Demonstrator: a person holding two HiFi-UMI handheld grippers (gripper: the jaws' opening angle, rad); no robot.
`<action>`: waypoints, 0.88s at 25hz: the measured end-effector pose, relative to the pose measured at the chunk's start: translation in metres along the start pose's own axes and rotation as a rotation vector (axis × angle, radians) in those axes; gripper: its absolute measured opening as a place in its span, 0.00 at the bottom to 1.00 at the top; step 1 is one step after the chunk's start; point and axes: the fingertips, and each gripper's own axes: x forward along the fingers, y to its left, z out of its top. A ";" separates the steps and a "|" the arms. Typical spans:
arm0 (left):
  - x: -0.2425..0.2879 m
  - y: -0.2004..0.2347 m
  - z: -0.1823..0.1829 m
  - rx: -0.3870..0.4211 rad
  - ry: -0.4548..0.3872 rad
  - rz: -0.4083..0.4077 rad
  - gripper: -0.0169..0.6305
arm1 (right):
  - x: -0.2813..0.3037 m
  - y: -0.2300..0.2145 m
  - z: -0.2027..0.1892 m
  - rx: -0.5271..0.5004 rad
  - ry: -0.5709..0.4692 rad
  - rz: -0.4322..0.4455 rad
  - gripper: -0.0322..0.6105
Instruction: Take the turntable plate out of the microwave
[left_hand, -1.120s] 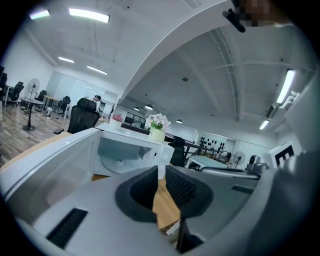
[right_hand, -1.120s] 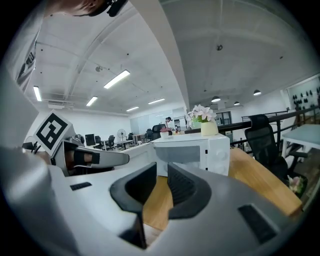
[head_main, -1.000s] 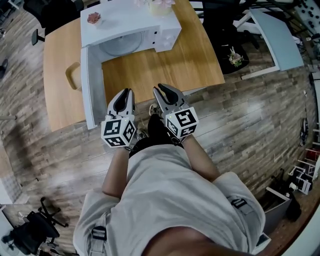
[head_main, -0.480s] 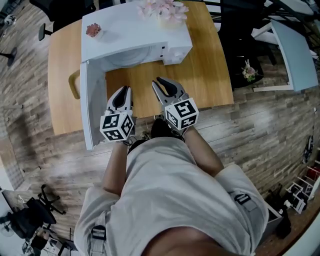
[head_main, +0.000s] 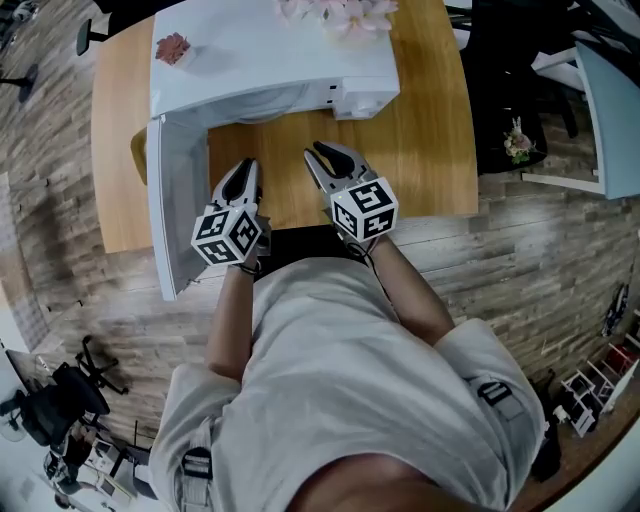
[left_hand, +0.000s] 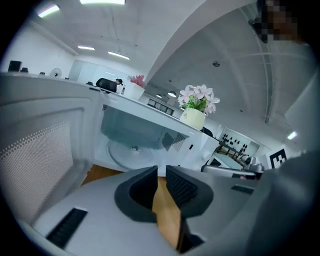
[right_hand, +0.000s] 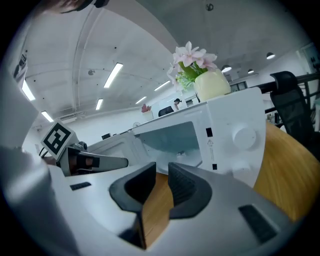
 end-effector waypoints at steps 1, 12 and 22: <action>0.004 0.003 -0.003 -0.020 0.002 -0.003 0.13 | 0.004 -0.001 -0.004 0.014 0.008 0.005 0.18; 0.046 0.039 -0.023 -0.159 0.020 -0.017 0.14 | 0.056 -0.009 -0.036 0.144 0.075 0.023 0.18; 0.087 0.065 -0.036 -0.356 0.027 -0.053 0.18 | 0.101 -0.018 -0.060 0.225 0.133 0.013 0.18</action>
